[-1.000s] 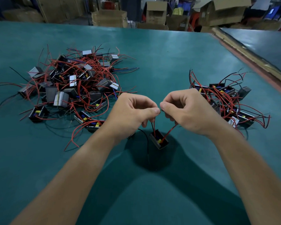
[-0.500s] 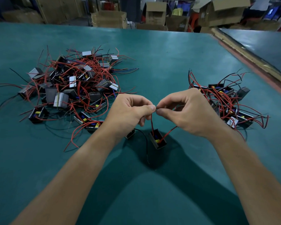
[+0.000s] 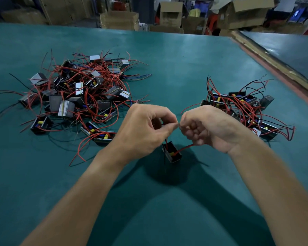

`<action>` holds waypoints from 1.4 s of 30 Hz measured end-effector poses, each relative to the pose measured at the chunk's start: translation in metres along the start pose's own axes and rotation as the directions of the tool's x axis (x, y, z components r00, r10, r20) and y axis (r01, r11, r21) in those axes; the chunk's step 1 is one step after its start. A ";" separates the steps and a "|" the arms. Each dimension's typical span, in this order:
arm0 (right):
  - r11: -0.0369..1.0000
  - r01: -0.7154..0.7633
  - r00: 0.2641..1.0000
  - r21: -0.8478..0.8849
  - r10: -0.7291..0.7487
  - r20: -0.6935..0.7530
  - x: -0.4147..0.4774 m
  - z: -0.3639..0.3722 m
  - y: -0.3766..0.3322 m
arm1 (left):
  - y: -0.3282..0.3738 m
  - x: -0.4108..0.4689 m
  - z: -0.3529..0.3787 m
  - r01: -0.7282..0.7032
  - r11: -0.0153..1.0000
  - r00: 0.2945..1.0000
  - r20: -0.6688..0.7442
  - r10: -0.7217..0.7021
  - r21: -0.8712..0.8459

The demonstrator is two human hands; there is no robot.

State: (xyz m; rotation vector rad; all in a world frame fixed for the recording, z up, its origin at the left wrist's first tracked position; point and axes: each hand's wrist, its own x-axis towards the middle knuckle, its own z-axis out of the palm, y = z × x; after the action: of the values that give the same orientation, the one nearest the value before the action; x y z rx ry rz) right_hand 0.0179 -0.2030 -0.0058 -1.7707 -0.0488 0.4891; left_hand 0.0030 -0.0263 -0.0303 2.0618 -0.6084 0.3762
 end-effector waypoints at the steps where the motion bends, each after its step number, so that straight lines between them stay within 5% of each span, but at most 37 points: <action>1: 1.000 0.003 1.000 0.011 -0.003 0.023 0.000 0.000 0.000 | -0.001 0.000 0.000 0.004 1.000 1.000 -0.006 -0.004 0.008; 8: 0.987 0.122 0.992 0.105 -0.119 -0.033 0.005 -0.001 0.004 | 0.001 0.001 0.003 0.156 0.971 0.988 0.029 -0.153 -0.182; 13: 0.947 0.143 0.978 -0.288 -0.179 -0.104 0.008 0.003 0.012 | 0.002 0.003 -0.001 0.183 0.966 0.983 0.034 -0.180 -0.184; 16: 0.919 0.217 0.964 -0.329 -0.255 -0.076 0.010 0.007 0.016 | 0.003 0.003 -0.002 0.180 0.960 0.984 0.048 -0.174 -0.215; 27: 0.928 0.249 0.968 -0.277 -0.231 0.097 0.010 0.018 0.016 | 0.005 0.004 0.001 0.248 0.933 0.968 0.098 -0.230 -0.262; 42: 0.894 0.229 0.973 -0.385 -0.211 0.089 0.008 0.012 0.016 | 0.003 0.004 0.003 0.212 0.915 0.974 -0.003 -0.227 -0.342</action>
State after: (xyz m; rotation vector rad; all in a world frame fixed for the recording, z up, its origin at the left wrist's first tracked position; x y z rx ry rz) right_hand 0.0173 -0.1937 -0.0254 -2.1157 -0.4017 0.3704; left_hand 0.0046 -0.0314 -0.0277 1.7601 -0.3788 0.1677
